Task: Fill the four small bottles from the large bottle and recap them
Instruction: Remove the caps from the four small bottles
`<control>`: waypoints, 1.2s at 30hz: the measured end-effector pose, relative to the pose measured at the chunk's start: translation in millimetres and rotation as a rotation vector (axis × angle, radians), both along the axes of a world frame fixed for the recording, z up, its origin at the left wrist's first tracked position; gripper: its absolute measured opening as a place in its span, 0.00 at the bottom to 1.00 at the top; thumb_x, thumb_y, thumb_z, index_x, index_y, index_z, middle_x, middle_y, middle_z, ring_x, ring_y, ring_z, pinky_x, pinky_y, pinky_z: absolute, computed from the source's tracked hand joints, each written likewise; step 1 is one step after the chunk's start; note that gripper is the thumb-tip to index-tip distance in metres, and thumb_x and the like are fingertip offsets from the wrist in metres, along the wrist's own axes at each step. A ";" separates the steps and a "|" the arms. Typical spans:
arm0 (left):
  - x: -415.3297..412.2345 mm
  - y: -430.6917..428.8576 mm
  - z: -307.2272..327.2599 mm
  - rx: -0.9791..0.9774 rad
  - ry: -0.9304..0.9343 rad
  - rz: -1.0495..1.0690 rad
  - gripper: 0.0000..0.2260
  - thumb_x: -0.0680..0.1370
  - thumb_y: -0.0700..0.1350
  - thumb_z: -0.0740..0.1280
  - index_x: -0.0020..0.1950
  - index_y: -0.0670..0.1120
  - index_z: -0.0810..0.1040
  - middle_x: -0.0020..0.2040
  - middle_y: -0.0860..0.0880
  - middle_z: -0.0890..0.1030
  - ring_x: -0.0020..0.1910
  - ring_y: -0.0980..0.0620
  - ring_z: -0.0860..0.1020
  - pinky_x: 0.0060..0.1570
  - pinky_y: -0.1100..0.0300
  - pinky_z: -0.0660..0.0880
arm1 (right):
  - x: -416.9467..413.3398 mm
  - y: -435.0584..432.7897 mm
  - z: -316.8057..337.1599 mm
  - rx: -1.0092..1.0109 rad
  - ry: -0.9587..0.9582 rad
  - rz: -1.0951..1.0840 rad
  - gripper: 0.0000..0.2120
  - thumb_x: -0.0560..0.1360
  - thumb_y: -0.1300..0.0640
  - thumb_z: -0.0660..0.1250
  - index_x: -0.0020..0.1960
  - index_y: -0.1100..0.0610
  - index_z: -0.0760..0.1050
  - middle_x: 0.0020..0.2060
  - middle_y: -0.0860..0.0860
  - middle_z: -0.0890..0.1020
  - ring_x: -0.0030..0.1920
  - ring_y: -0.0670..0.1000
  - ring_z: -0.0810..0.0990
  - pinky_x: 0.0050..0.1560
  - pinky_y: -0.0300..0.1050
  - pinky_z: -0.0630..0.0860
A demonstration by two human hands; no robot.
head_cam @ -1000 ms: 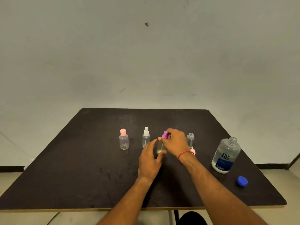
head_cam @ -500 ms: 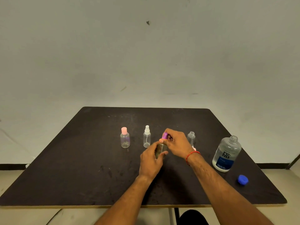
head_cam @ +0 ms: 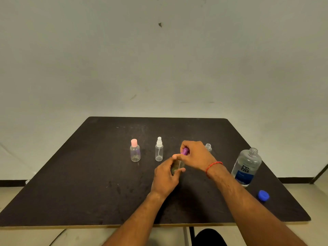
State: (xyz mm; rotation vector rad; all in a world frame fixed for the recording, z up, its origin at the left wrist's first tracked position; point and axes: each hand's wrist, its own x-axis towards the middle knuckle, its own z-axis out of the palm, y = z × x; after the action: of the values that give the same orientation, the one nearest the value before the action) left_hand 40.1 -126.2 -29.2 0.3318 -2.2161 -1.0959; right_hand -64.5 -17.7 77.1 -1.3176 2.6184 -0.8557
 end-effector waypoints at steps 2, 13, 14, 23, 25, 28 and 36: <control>0.5 0.8 -0.2 -0.015 -0.001 0.013 0.22 0.76 0.53 0.75 0.67 0.48 0.79 0.57 0.55 0.84 0.55 0.60 0.80 0.59 0.66 0.77 | 3.0 -3.7 2.5 0.041 0.098 -0.042 0.12 0.73 0.45 0.72 0.41 0.53 0.75 0.36 0.48 0.79 0.38 0.47 0.77 0.40 0.41 0.75; 1.6 0.0 0.9 0.048 0.052 0.031 0.17 0.75 0.52 0.76 0.63 0.52 0.81 0.51 0.62 0.82 0.52 0.67 0.80 0.53 0.73 0.74 | 10.9 -3.5 8.3 -0.105 -0.010 0.063 0.13 0.69 0.57 0.74 0.52 0.49 0.76 0.43 0.45 0.79 0.44 0.45 0.78 0.43 0.35 0.75; 1.8 -0.2 1.2 0.046 0.053 0.036 0.17 0.75 0.52 0.77 0.62 0.52 0.81 0.51 0.62 0.82 0.52 0.67 0.79 0.52 0.74 0.74 | 10.6 -3.6 8.7 -0.088 0.010 0.008 0.11 0.70 0.52 0.74 0.49 0.49 0.76 0.40 0.45 0.79 0.41 0.45 0.77 0.41 0.34 0.72; 4.1 1.1 2.6 0.051 0.041 0.045 0.18 0.75 0.55 0.76 0.62 0.51 0.81 0.49 0.64 0.80 0.51 0.68 0.79 0.50 0.76 0.73 | 12.6 -0.1 17.5 -0.071 -0.039 0.151 0.15 0.69 0.64 0.70 0.53 0.50 0.78 0.48 0.46 0.79 0.49 0.46 0.77 0.50 0.40 0.77; 4.0 0.6 2.1 0.055 0.047 0.047 0.17 0.75 0.54 0.76 0.62 0.52 0.81 0.48 0.64 0.81 0.51 0.67 0.79 0.50 0.75 0.72 | 13.3 -1.4 14.9 -0.065 -0.044 0.076 0.17 0.70 0.55 0.73 0.57 0.48 0.74 0.47 0.46 0.79 0.48 0.45 0.78 0.50 0.40 0.78; 4.0 0.8 1.9 0.023 0.027 0.058 0.18 0.75 0.55 0.76 0.62 0.51 0.81 0.49 0.63 0.80 0.50 0.69 0.78 0.50 0.76 0.72 | 11.3 -3.9 10.8 -0.003 0.014 -0.079 0.11 0.71 0.45 0.72 0.46 0.50 0.75 0.38 0.46 0.79 0.40 0.46 0.78 0.44 0.42 0.78; 4.6 2.1 2.7 0.052 0.028 0.049 0.18 0.75 0.54 0.76 0.62 0.52 0.81 0.49 0.64 0.80 0.51 0.68 0.79 0.51 0.75 0.73 | 13.1 0.7 14.4 -0.067 -0.015 0.087 0.15 0.69 0.63 0.69 0.53 0.49 0.75 0.48 0.45 0.79 0.49 0.45 0.77 0.51 0.38 0.76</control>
State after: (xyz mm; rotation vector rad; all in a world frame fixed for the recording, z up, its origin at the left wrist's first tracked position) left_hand 44.7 -124.1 -26.4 0.3885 -2.1467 -1.1272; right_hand -51.4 -17.0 91.4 -1.4238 2.5211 -0.9434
